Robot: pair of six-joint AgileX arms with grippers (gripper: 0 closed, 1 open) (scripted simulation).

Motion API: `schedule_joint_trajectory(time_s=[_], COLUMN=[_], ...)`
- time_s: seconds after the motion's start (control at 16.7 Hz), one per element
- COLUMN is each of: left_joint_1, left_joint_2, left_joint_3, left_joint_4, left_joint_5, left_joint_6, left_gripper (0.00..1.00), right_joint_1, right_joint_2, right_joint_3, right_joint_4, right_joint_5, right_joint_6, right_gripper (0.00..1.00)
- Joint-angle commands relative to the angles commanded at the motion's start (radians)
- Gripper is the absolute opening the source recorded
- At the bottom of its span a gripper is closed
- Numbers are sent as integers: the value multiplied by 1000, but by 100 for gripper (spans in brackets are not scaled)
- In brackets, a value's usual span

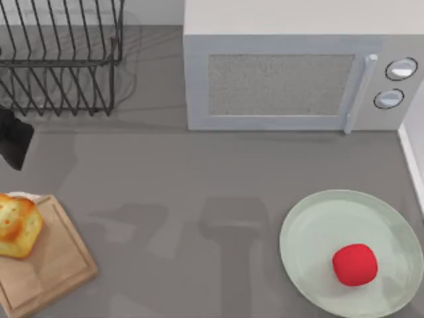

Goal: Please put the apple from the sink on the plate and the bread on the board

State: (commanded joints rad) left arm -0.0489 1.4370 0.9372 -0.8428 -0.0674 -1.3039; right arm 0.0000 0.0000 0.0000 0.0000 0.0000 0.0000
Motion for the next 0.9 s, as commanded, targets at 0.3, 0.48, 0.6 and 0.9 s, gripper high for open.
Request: schedule_joint_trajectory(time_s=[0.3,0.48,0.6,0.9], left_joint_1=[13,22,28,40], left_joint_2=[-356,-602,-767,-1139], left_joint_3=[-233,-393,-501,-743], left_joint_4=[204,346,443,664], left_joint_5=[15,27,35,53], left_joint_6=[319,540,689,1029], left_gripper=[100,100,100,100], right_joint_1=[0,0,0,0], right_joint_2=[0,0,0,0], right_joint_3=[0,0,0,0], right_joint_4=[0,0,0,0], right_joint_5=[0,0,0,0], right_joint_6=[0,0,0,0], right_gripper=[100,100,100,100])
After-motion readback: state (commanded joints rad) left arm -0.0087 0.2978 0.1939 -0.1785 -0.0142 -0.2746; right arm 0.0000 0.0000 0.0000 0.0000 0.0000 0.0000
